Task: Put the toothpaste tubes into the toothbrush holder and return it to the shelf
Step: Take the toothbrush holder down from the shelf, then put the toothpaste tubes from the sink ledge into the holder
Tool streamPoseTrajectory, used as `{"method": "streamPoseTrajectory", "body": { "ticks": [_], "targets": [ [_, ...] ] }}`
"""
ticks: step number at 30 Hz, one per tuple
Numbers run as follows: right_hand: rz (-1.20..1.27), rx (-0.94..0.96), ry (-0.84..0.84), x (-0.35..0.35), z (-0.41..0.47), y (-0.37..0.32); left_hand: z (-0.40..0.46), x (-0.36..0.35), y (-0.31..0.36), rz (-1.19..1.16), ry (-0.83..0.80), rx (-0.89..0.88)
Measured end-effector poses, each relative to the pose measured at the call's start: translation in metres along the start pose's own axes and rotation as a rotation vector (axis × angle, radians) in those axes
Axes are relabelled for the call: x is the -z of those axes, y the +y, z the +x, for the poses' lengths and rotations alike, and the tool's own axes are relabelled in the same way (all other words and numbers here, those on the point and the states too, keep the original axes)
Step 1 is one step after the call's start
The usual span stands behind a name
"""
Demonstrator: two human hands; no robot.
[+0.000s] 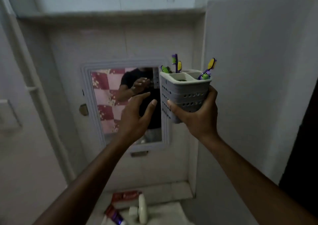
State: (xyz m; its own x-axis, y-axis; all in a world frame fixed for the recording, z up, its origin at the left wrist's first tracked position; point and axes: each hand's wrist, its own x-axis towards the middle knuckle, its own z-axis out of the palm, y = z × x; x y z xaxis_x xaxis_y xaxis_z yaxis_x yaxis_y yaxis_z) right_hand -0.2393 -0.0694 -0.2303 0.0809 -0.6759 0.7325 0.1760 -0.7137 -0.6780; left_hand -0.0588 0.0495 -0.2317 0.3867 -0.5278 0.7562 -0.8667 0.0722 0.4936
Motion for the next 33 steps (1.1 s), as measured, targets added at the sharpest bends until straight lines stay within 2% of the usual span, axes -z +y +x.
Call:
{"method": "streamPoseTrajectory", "body": {
  "ticks": [9, 13, 20, 24, 28, 33],
  "targets": [
    [-0.089, -0.313, -0.185, 0.03, -0.154, 0.112, -0.176, -0.049, -0.064, -0.003, -0.158, 0.363],
    [-0.091, -0.47, -0.274, 0.038, -0.215, 0.151, -0.238, -0.065, -0.087, -0.042, -0.147, 0.58],
    [-0.208, -0.682, -0.402, 0.042, -0.298, 0.196, -0.32, -0.071, -0.138, -0.037, -0.128, 0.847],
    [-0.392, -0.764, -0.41, 0.031, -0.333, 0.207, -0.359, -0.068, -0.177, 0.018, -0.25, 0.949],
    [-0.424, -0.786, -0.359, 0.013, -0.352, 0.219, -0.37, -0.06, -0.212, 0.192, -0.387, 0.911],
    [-0.471, -0.827, -0.34, -0.015, -0.371, 0.238, -0.355, -0.045, -0.257, 0.371, -0.707, 0.709]
  ]
}}
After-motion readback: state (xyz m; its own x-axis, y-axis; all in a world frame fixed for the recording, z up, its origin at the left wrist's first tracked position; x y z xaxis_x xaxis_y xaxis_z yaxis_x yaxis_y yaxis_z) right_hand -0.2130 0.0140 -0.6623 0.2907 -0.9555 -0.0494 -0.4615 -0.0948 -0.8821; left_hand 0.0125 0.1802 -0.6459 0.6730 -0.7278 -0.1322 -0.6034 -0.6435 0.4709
